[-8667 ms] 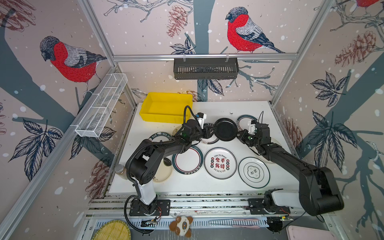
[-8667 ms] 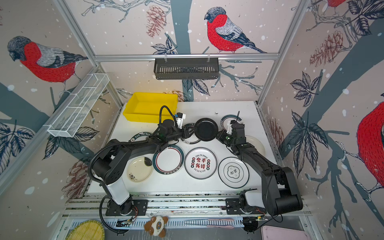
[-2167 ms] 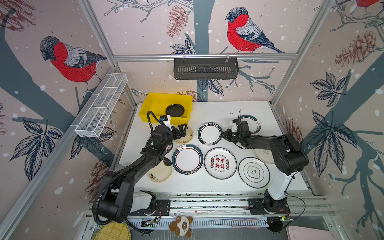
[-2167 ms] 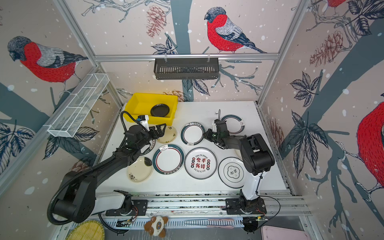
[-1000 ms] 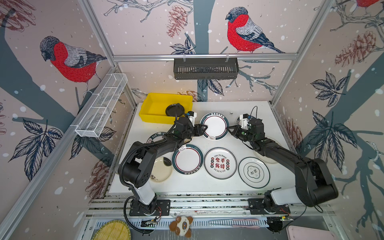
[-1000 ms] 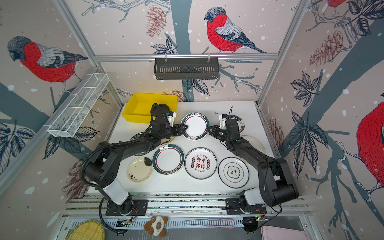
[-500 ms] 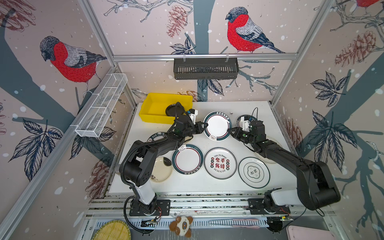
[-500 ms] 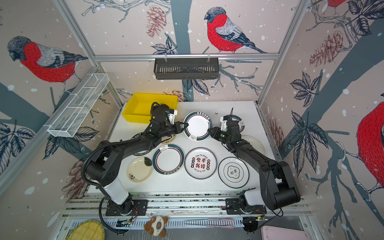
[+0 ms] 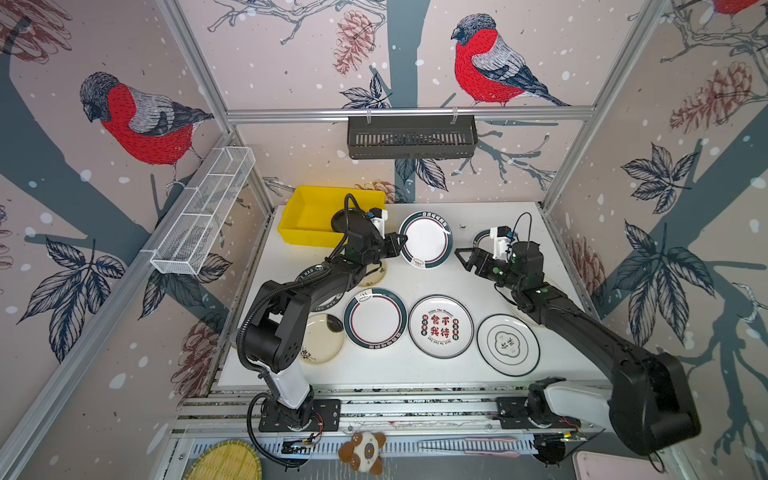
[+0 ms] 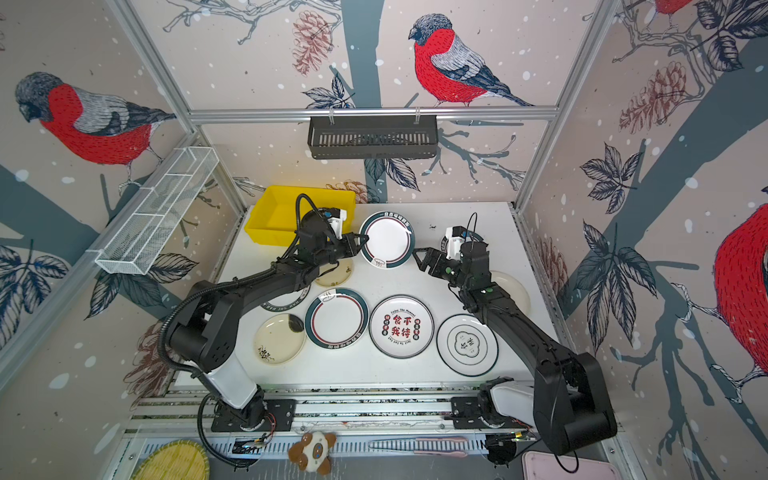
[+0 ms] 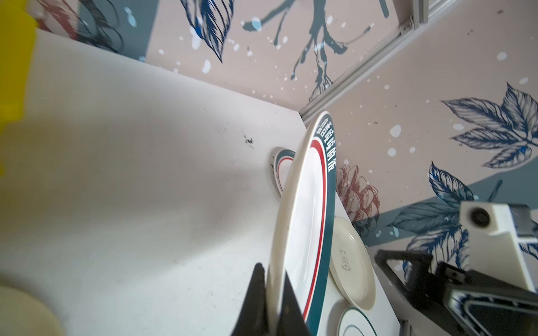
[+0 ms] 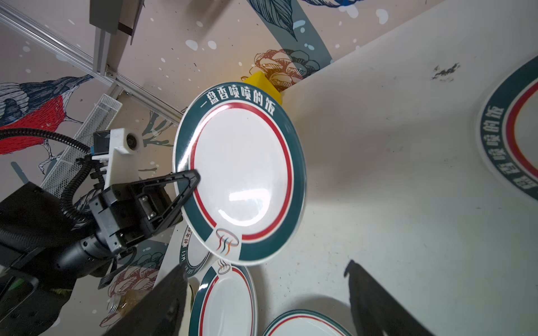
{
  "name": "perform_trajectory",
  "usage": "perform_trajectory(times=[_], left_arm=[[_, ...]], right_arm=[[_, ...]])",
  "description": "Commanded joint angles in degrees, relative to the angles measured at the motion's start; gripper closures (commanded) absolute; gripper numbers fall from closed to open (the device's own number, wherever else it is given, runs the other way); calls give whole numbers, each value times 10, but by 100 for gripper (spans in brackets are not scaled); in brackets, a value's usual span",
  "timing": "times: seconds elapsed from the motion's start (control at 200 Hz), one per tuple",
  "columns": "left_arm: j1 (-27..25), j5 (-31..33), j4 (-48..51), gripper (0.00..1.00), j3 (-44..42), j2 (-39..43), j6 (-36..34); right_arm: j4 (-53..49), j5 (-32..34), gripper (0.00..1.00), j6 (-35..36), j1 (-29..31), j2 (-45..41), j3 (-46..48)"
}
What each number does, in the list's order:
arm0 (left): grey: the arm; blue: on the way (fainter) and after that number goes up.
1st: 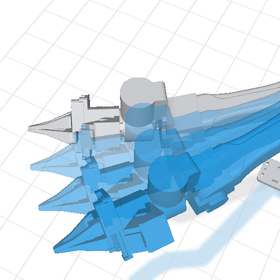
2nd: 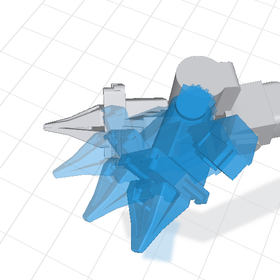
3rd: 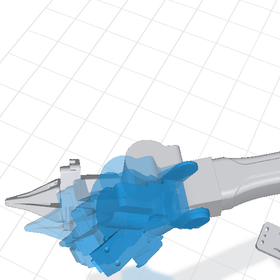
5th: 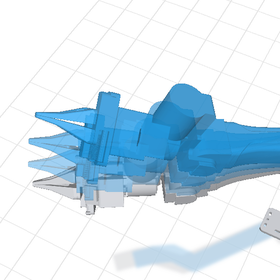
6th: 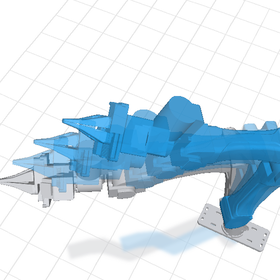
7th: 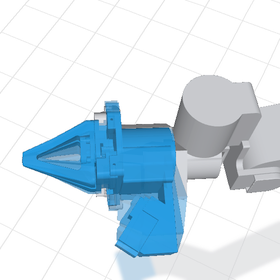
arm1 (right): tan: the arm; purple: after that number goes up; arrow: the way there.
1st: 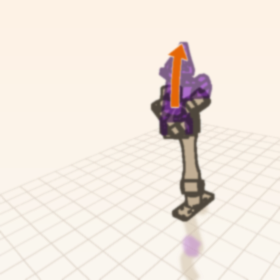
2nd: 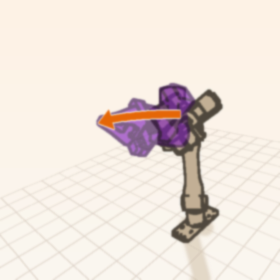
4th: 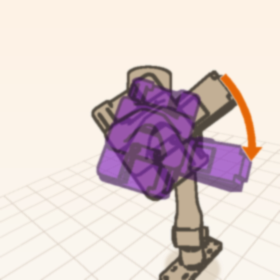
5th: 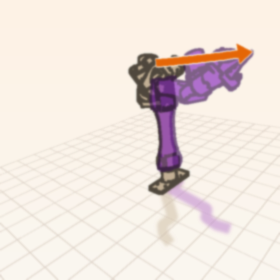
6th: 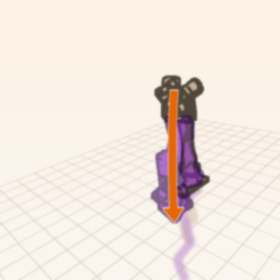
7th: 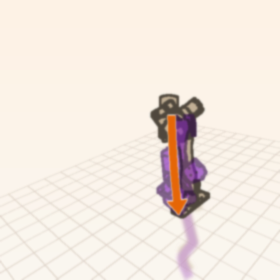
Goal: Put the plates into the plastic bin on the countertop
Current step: 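Carry the white plate toward the bin with the left gripper while the right withdraws, then lower the green-rimmed plate into the yellow bin and open the left gripper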
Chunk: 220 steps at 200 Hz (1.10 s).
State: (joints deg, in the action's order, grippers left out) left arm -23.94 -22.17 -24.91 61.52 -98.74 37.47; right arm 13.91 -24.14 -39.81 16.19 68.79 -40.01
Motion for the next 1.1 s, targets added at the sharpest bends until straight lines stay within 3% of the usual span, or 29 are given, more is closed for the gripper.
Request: perform_trajectory(times=[0.0,0.425,0.595,0.735,1.096], left_arm=[[34,44,-19,100,10,10,-5],[147,189,26,100,47,4,-49],[180,185,26,100,67,-29,-45],[204,169,-2,100,79,-67,-28],[235,162,18,100,163,-168,-47]], right_arm=[[-16,41,13,31,0,-23,6],[-42,61,11,46,-9,-51,22],[-38,56,11,41,-14,-49,24],[-24,6,11,16,-29,-36,23],[-23,-6,11,8,-46,-40,27]])
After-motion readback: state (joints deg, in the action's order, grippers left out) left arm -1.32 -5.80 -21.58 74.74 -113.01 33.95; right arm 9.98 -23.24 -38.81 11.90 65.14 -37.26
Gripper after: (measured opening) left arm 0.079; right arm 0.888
